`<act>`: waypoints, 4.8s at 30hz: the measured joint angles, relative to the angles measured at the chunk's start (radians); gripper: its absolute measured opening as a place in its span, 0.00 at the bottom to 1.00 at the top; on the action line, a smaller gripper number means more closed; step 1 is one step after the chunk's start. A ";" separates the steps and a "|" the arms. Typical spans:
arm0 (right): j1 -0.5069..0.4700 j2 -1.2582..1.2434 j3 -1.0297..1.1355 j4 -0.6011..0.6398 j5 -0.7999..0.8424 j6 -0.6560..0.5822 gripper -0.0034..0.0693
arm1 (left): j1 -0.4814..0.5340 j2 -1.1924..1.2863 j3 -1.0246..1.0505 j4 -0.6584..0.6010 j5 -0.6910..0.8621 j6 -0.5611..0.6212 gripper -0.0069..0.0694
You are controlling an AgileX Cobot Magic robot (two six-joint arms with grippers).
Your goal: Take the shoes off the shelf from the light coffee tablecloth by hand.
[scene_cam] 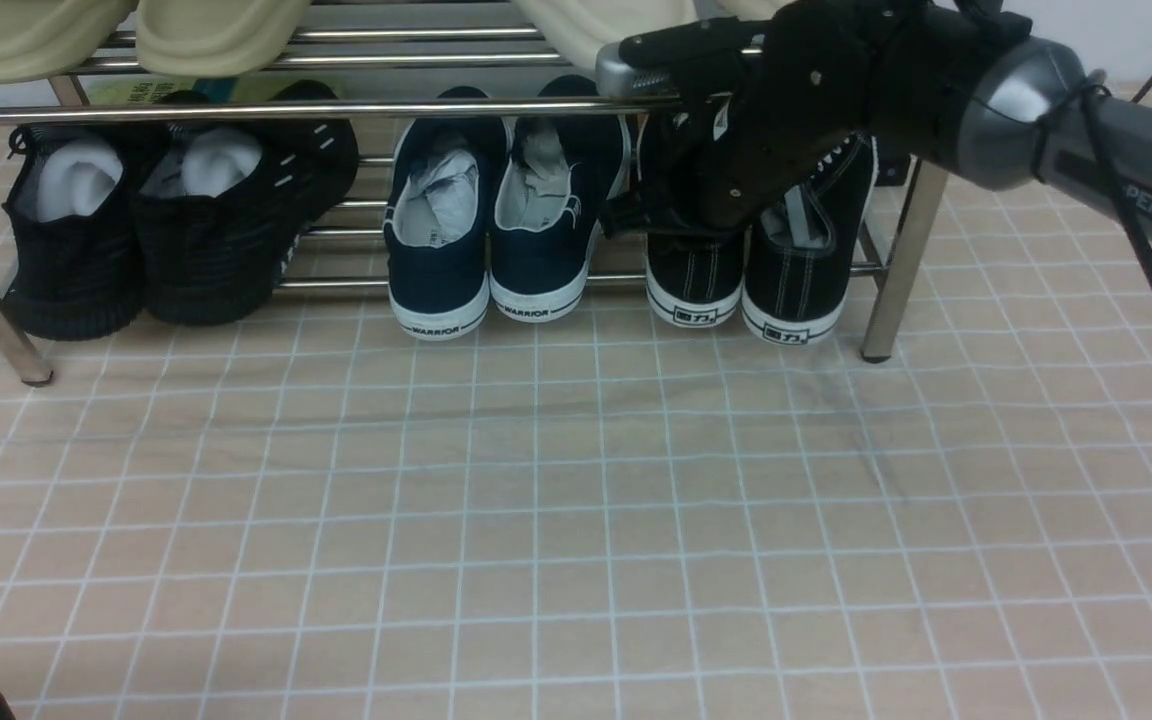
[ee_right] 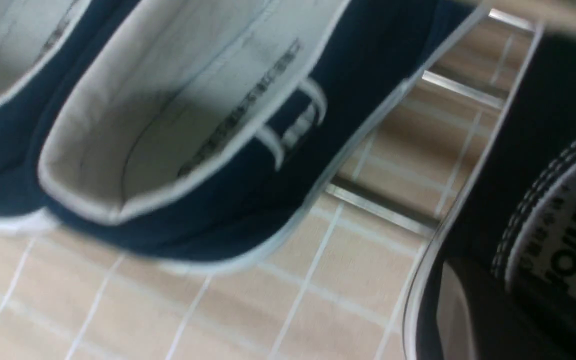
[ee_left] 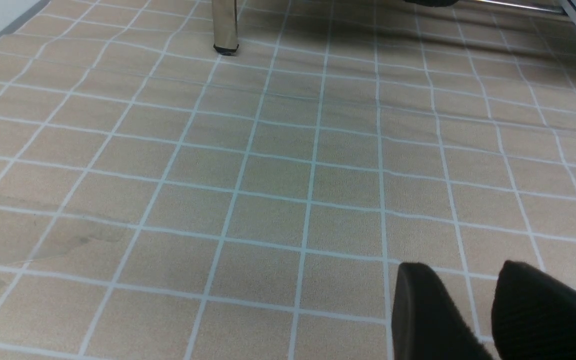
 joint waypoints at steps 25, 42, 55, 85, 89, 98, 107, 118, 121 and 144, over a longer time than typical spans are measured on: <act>0.136 -0.362 -0.031 0.059 0.452 0.002 0.06 | 0.000 0.000 0.000 0.000 0.000 0.000 0.41; 0.373 -0.684 -0.031 0.074 0.452 0.005 0.07 | 0.000 0.000 0.000 0.000 0.000 0.000 0.41; 0.553 -0.696 0.469 0.091 0.433 0.167 0.07 | 0.000 0.000 0.000 0.000 0.000 0.000 0.41; 0.553 -0.334 0.408 -0.210 0.081 0.322 0.07 | 0.000 0.000 0.000 0.000 0.000 0.000 0.41; 0.553 -0.323 0.408 -0.217 0.068 0.322 0.07 | 0.000 0.000 0.000 0.000 0.000 0.000 0.41; 0.553 -0.226 0.408 -0.305 -0.005 0.327 0.07 | 0.000 0.000 0.000 0.000 0.000 0.000 0.41; 0.553 -0.170 0.408 -0.318 -0.046 0.387 0.14 | 0.000 0.000 0.000 0.000 0.000 0.000 0.41; 0.553 -0.175 0.323 -0.328 0.044 0.390 0.64 | 0.000 0.000 0.000 0.000 0.000 0.000 0.41; 0.553 -0.203 0.245 -0.358 0.151 0.354 0.65 | 0.000 0.000 0.000 0.000 0.000 0.000 0.41; 0.096 -0.480 0.317 -0.249 0.398 0.216 0.03 | 0.000 0.000 0.000 0.000 0.000 0.000 0.41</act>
